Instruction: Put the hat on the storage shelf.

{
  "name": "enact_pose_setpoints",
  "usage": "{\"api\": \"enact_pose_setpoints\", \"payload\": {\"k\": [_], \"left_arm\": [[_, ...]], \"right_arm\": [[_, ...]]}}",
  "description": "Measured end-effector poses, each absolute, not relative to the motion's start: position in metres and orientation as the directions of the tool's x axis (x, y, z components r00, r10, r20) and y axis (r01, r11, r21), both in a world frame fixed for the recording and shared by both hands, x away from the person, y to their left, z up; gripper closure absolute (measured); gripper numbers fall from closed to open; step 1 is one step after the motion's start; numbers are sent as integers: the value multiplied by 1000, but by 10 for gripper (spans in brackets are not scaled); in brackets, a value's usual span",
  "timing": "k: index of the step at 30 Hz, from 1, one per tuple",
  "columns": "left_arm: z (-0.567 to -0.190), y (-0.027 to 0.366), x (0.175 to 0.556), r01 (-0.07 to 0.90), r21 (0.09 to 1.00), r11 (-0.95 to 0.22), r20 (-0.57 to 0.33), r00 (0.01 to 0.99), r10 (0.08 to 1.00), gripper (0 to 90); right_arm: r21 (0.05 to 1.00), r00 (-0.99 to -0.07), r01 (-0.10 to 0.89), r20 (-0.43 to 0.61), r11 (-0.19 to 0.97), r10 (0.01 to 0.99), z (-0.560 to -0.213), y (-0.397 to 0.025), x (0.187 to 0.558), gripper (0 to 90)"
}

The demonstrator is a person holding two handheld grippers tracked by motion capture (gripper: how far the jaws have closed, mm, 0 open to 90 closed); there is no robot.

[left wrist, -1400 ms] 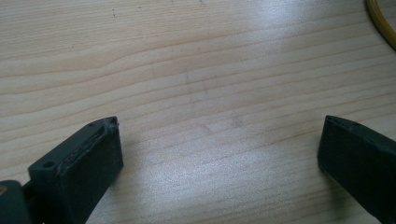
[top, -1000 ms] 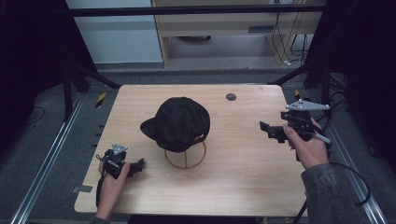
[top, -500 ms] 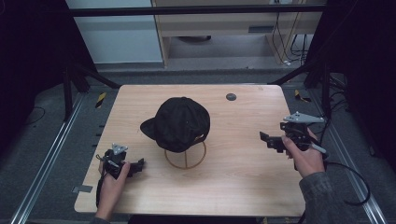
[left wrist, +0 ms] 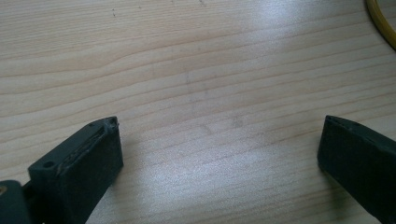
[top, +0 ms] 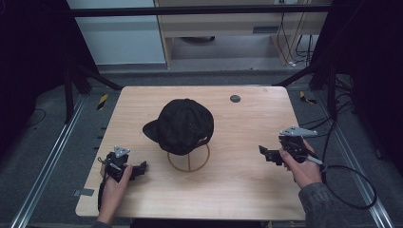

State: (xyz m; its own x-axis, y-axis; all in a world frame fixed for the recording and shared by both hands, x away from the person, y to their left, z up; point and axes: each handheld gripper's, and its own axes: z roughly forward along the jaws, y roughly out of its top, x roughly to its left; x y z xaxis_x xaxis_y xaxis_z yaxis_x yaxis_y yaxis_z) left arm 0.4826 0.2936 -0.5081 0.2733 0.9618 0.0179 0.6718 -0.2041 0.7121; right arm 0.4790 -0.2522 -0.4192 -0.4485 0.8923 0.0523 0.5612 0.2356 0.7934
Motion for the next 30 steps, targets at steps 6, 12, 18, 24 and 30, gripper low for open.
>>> {"api": "enact_pose_setpoints", "payload": {"k": [6, 12, 18, 24, 30], "left_arm": [[-508, 294, 483, 672, 712, -204, 18, 273, 962, 0], [-508, 294, 483, 672, 712, -204, 18, 273, 962, 0], [-508, 294, 483, 672, 712, -204, 18, 273, 962, 0], [-508, 294, 483, 672, 712, -204, 18, 273, 962, 0], [-508, 294, 483, 672, 712, -204, 18, 273, 962, 0]], "right_arm": [[778, -449, 582, 67, 235, 891, -436, -247, 479, 117], [768, -460, 592, 71, 246, 885, -451, -240, 480, 118], [748, -472, 609, 76, 263, 878, -465, -227, 482, 117], [739, -487, 614, 76, 279, 870, -474, -213, 485, 119], [735, -501, 616, 88, 283, 861, -482, -199, 487, 119]]}}
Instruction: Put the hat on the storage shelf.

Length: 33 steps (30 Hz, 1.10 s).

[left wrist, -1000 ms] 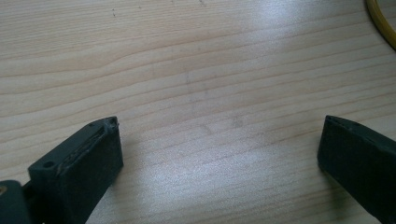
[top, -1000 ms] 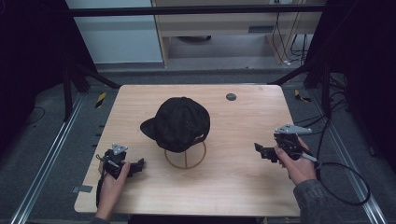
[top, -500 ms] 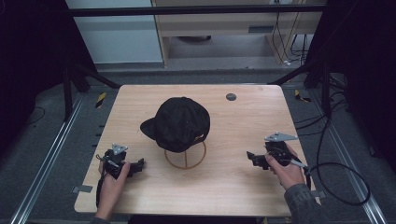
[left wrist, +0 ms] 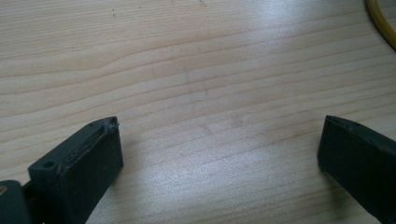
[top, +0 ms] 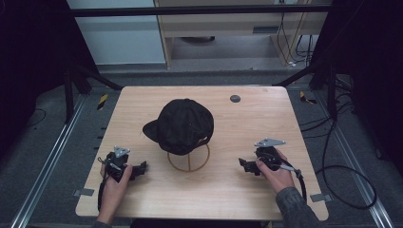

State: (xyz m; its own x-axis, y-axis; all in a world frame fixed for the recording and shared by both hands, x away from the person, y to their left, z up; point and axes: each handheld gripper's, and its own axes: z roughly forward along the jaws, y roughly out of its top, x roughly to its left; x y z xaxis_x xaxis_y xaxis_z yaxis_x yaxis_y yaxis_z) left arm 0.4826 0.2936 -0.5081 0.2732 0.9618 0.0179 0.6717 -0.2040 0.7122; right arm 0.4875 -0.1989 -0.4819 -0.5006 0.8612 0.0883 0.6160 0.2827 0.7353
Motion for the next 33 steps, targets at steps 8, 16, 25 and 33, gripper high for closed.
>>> {"api": "enact_pose_setpoints", "payload": {"k": [8, 16, 25, 33], "left_arm": [[-508, 293, 483, 672, 712, -204, 18, 273, 962, 0], [-508, 293, 483, 672, 712, -205, 19, 274, 962, 0], [-508, 293, 484, 672, 712, -205, 18, 274, 962, 0], [-508, 293, 484, 670, 713, -207, 18, 277, 961, 0]], "right_arm": [[740, -511, 612, 100, 279, 854, -489, -184, 491, 121], [739, -514, 615, 110, 276, 851, -493, -172, 492, 120], [737, -523, 613, 108, 285, 845, -496, -161, 493, 118], [733, -525, 613, 101, 293, 845, -501, -155, 494, 112]]}}
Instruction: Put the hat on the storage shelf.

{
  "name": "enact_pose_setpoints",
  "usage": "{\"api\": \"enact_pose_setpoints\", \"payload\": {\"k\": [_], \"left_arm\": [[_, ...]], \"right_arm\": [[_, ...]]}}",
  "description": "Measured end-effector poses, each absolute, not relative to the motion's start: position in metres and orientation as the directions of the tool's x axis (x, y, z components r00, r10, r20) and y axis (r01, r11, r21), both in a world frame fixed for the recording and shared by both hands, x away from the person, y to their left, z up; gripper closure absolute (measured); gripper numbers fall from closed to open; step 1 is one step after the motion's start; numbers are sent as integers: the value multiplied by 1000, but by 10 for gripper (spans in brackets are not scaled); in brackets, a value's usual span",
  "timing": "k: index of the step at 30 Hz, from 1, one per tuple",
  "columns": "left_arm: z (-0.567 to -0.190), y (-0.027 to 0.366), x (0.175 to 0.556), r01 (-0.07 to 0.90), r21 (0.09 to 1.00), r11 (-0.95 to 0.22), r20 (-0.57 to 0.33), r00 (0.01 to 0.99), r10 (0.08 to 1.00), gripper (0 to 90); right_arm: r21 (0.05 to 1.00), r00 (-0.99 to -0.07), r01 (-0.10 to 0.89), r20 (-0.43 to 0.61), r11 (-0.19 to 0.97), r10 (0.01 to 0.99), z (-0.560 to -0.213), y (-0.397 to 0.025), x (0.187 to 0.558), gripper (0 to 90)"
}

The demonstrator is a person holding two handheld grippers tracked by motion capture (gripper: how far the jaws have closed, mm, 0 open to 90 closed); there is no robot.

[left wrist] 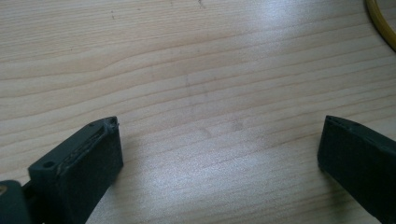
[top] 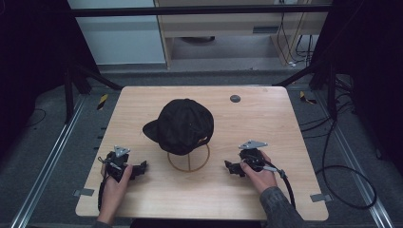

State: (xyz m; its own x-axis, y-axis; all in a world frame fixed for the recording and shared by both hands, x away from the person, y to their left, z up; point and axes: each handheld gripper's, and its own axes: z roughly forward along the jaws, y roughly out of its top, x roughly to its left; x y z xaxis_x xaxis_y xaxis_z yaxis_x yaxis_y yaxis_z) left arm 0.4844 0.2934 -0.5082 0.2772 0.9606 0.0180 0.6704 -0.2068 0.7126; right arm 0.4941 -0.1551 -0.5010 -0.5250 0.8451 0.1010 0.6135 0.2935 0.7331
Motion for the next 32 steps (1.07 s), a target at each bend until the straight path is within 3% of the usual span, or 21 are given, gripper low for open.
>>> {"api": "enact_pose_setpoints", "payload": {"k": [10, 19, 32], "left_arm": [[-508, 294, 486, 671, 712, -205, 18, 275, 961, 0], [-508, 296, 491, 679, 713, -173, 18, 229, 973, 0], [-508, 297, 492, 682, 714, -158, 18, 208, 978, 0]], "right_arm": [[724, -526, 614, 79, 314, 847, -506, -148, 495, 99], [733, -525, 577, -7, 361, 851, -511, -139, 492, 59], [732, -521, 577, -11, 362, 853, -512, -141, 486, 55]]}}
